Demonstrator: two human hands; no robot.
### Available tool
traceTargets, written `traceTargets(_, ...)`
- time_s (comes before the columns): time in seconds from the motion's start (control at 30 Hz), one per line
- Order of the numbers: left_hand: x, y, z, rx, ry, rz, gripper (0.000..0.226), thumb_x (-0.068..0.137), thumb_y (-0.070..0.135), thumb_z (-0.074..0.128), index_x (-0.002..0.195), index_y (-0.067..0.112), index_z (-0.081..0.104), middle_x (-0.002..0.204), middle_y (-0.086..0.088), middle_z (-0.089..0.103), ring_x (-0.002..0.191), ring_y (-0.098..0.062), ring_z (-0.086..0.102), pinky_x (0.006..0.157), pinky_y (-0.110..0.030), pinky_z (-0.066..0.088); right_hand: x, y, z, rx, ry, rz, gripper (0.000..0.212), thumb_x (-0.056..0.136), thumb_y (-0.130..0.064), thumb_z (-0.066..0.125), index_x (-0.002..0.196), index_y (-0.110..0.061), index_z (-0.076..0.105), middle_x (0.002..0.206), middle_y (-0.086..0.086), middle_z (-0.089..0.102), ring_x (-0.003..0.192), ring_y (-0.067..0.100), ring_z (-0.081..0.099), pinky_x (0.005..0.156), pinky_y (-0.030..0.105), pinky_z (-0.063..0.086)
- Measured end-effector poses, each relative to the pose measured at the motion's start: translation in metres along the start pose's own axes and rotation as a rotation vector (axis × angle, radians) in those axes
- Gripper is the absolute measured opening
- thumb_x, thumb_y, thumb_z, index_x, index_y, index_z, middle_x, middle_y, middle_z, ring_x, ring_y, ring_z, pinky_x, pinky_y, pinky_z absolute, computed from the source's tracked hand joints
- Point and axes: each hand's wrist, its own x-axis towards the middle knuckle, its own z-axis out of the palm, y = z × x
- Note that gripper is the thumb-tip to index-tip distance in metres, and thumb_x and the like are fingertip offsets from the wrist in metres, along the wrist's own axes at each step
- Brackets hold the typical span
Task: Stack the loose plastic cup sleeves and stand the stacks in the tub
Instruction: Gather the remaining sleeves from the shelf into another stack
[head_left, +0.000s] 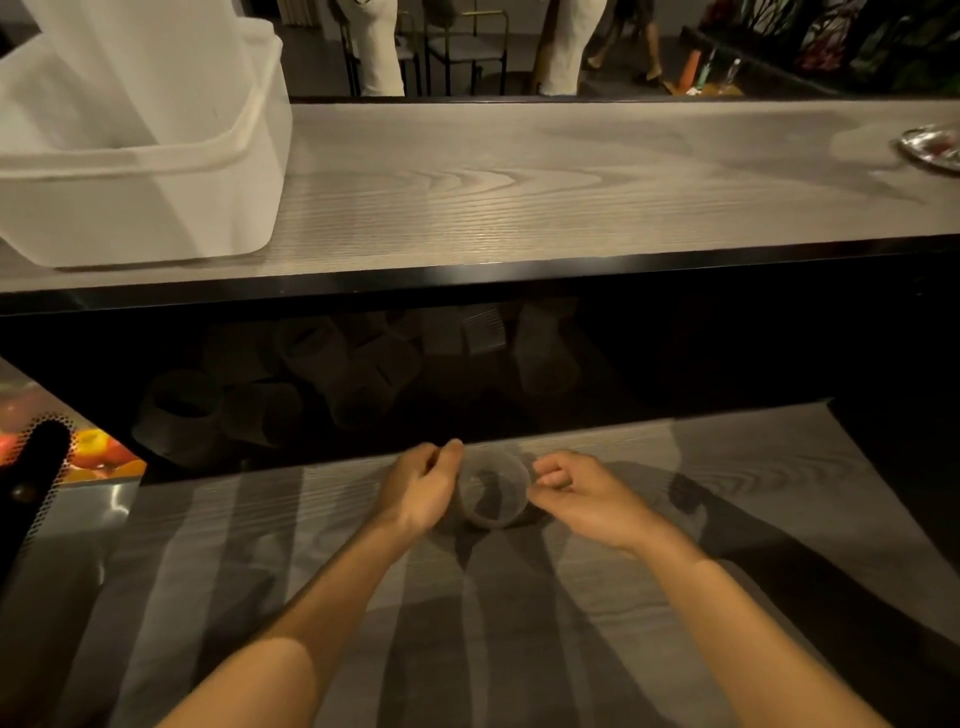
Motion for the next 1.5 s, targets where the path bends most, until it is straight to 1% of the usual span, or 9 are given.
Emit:
traceTargets(0.1,0.011,0.023,0.002,-0.049,0.071,-0.012,0.034,0.103,0.042,0.052,0.087,0.014,0.063,0.077,-0.002,0.063,0.071,-0.017,0.061,0.063,-0.032,0.046,0.018,-0.007,-0.017,0.082,0.179,-0.017,0.023,0.096,-0.021,0.064,0.119,-0.020,0.061,0.111,0.001,0.065,0.098,0.014,0.064,0.085,0.031,0.053)
traceTargets(0.2,0.025,0.047,0.010,-0.053,0.000,-0.065,0.039,0.100,0.043,0.053,0.108,0.007,0.068,0.098,-0.009,0.068,0.094,-0.026,0.066,0.090,-0.040,0.052,0.036,-0.019,-0.032,0.023,0.338,0.005,0.021,0.098,-0.020,0.059,0.115,-0.009,0.057,0.113,0.009,0.060,0.094,0.021,0.061,0.078,0.031,0.047)
traceTargets(0.33,0.037,0.078,0.025,0.052,-0.144,-0.114,0.058,0.102,0.043,0.046,0.150,0.011,0.046,0.152,-0.012,0.047,0.141,-0.033,0.042,0.119,-0.039,0.032,0.048,-0.034,-0.048,-0.014,0.352,0.099,0.030,0.096,-0.008,0.053,0.066,-0.008,0.048,0.071,0.005,0.051,0.066,0.020,0.052,0.053,0.027,0.038)
traceTargets(0.43,0.042,0.091,0.037,0.049,-0.249,-0.122,0.056,0.106,0.040,0.039,0.156,0.015,0.037,0.162,-0.011,0.034,0.150,-0.029,0.030,0.123,-0.039,0.024,0.055,-0.040,-0.052,0.057,0.304,0.194,0.033,0.095,-0.008,0.052,0.062,-0.010,0.046,0.067,0.005,0.048,0.062,0.018,0.049,0.056,0.028,0.037)
traceTargets(0.67,0.034,0.099,0.044,0.041,-0.157,-0.088,0.054,0.101,0.045,0.051,0.142,0.011,0.054,0.149,-0.011,0.052,0.136,-0.029,0.049,0.112,-0.035,0.037,0.054,-0.034,-0.051,0.173,0.390,0.065,0.020,0.093,-0.011,0.057,0.073,-0.007,0.058,0.071,0.007,0.057,0.071,0.022,0.060,0.060,0.029,0.046)
traceTargets(0.77,0.021,0.095,0.025,-0.001,-0.059,0.010,0.035,0.097,0.044,0.060,0.093,0.010,0.071,0.104,-0.006,0.071,0.091,-0.018,0.065,0.088,-0.033,0.051,0.041,-0.032,-0.050,0.165,0.443,-0.070,0.014,0.094,-0.023,0.063,0.088,-0.011,0.064,0.079,0.006,0.065,0.076,0.022,0.066,0.066,0.036,0.053)
traceTargets(0.87,0.007,0.081,0.004,-0.110,-0.068,0.138,0.037,0.098,0.034,0.063,0.092,-0.002,0.072,0.073,-0.007,0.064,0.068,-0.018,0.061,0.070,-0.036,0.051,0.020,-0.028,-0.048,0.165,0.342,-0.189,0.001,0.094,-0.021,0.066,0.094,-0.021,0.066,0.084,0.000,0.069,0.076,0.014,0.069,0.067,0.034,0.058)
traceTargets(1.1,-0.008,0.041,-0.017,-0.093,-0.132,0.286,0.014,0.102,0.018,0.058,0.105,0.021,0.071,0.070,0.004,0.064,0.062,-0.006,0.061,0.061,-0.022,0.053,-0.006,-0.024,-0.025,0.206,0.093,-0.174,0.013,0.092,-0.009,0.067,0.104,-0.014,0.066,0.089,0.011,0.072,0.069,0.008,0.073,0.059,0.019,0.055)
traceTargets(1.5,-0.013,0.013,-0.020,-0.001,-0.140,0.246,0.017,0.101,0.019,0.059,0.115,0.019,0.069,0.096,-0.015,0.070,0.075,-0.019,0.066,0.067,-0.026,0.057,-0.003,-0.010,-0.002,-0.018,0.095,-0.172,0.025,0.092,-0.034,0.069,0.115,-0.026,0.062,0.097,-0.007,0.067,0.084,0.009,0.071,0.079,0.030,0.059)
